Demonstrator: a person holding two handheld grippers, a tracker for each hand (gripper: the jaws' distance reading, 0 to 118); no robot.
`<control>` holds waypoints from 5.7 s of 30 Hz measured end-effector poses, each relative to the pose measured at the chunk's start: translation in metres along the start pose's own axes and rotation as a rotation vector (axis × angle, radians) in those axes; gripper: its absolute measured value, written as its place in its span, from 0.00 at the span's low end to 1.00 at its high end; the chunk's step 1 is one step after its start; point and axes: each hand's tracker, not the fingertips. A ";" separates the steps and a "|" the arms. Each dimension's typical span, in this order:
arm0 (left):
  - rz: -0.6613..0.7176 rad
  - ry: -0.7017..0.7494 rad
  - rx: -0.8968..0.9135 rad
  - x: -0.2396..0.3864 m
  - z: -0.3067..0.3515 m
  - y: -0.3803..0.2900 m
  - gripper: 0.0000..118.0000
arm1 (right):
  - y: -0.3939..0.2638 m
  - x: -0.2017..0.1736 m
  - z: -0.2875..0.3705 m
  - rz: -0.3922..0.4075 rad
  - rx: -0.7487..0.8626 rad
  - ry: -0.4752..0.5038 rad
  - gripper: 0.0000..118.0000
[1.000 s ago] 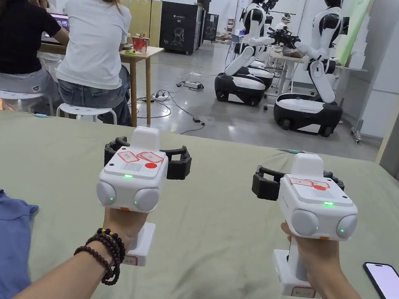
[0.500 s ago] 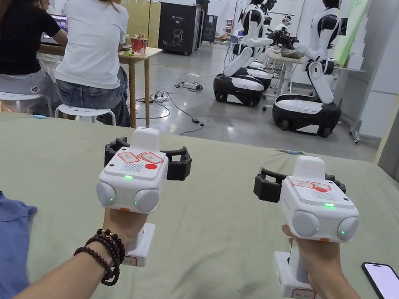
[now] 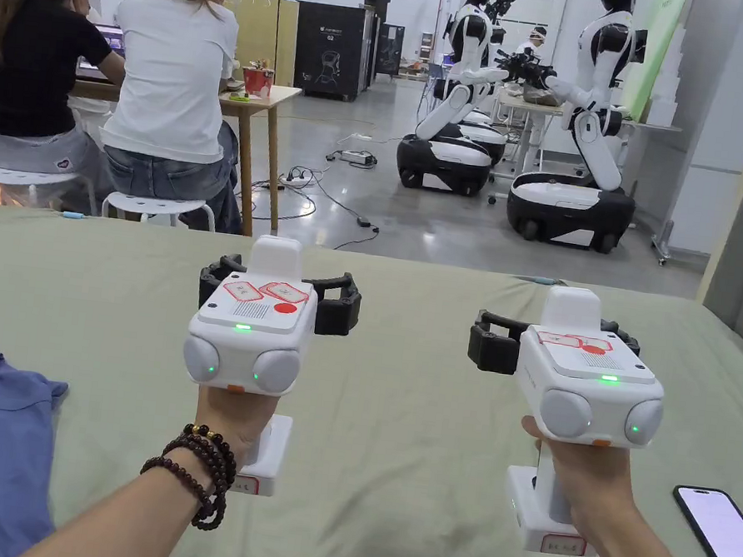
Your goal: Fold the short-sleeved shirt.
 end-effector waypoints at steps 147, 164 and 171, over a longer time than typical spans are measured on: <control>0.149 0.288 -0.777 -0.375 -0.026 -0.167 0.01 | -0.080 -0.375 -0.060 0.075 -0.156 0.633 0.03; -0.018 -0.272 -0.336 -0.153 -0.043 0.018 0.01 | -0.058 -0.169 -0.051 0.022 -0.110 0.329 0.03; 0.017 -0.684 -0.317 0.059 -0.059 0.011 0.01 | -0.056 0.010 0.009 0.001 -0.082 0.013 0.03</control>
